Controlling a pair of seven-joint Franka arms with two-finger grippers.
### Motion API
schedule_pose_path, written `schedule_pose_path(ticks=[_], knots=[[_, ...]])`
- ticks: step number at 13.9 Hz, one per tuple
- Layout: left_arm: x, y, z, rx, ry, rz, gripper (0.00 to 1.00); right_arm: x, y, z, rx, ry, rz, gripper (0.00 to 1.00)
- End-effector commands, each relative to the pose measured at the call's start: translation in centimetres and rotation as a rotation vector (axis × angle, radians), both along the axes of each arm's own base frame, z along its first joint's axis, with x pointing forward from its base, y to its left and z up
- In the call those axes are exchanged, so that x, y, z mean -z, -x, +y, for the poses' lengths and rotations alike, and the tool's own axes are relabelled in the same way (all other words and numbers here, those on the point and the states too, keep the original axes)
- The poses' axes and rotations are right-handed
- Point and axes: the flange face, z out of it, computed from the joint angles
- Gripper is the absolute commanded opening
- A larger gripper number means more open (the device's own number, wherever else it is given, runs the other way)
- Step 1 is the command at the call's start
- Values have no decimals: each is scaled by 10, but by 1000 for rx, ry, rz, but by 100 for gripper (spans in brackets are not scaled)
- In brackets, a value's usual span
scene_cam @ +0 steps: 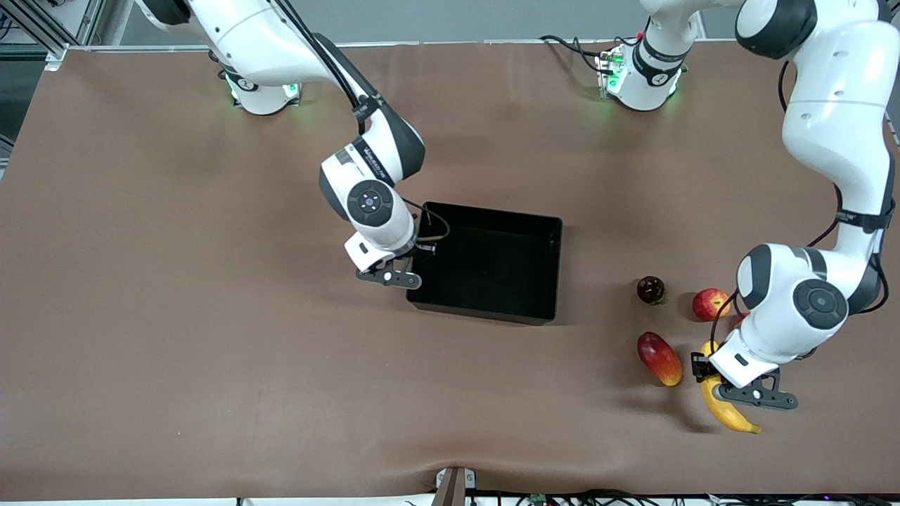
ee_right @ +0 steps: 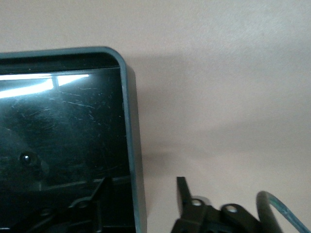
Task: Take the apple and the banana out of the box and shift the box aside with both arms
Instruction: 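Drag the black box away with the right gripper while the left gripper lowers the banana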
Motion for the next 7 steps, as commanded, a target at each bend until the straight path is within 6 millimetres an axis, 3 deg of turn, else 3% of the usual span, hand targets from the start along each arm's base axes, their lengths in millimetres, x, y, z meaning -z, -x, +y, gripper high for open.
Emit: schedule_pose_path(ticks=[1,2,7], knots=[[18,-9,4,12,1,-20,0,-1,0,2,28,13,-15,13],[26,-9,3,14,-1,-19,0,1,3,5,28,15,-9,0],[42,-4,6,13,-2,6,0,-2,6,8,85,25,-3,0]])
